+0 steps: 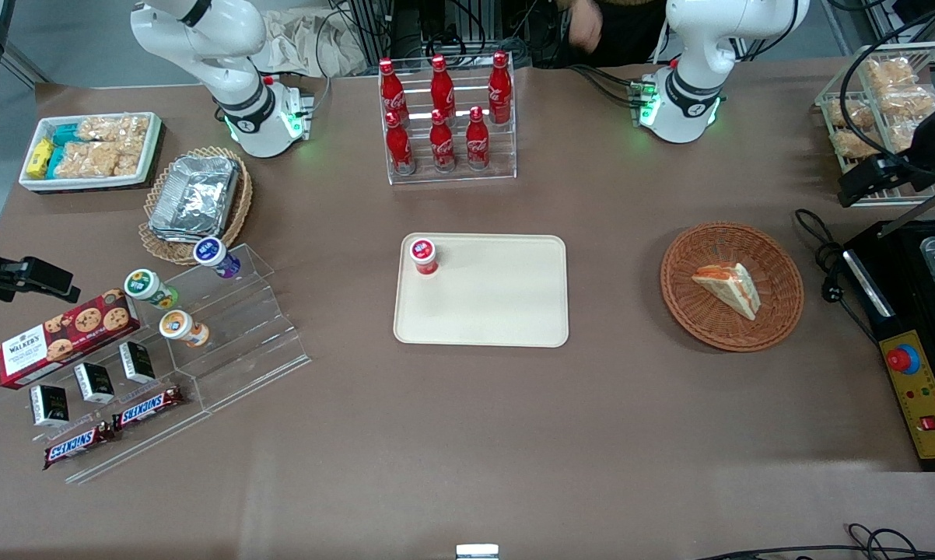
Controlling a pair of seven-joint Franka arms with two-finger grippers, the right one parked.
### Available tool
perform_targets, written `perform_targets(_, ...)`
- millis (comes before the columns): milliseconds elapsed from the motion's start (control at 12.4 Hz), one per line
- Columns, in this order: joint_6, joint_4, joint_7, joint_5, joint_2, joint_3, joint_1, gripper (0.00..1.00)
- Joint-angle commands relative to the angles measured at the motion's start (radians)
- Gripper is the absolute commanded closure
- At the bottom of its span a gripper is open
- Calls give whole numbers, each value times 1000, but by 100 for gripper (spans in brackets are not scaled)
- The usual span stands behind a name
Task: Place sandwich from basket to tray
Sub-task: 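Move the left gripper over the wicker basket toward the sandwich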
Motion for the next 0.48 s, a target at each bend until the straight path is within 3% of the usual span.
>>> perform_targets(0,-23,29,-24,13,12,-5,3,0)
perform_targets(402,-1,-25,-169,-22,39,-14,-2,0)
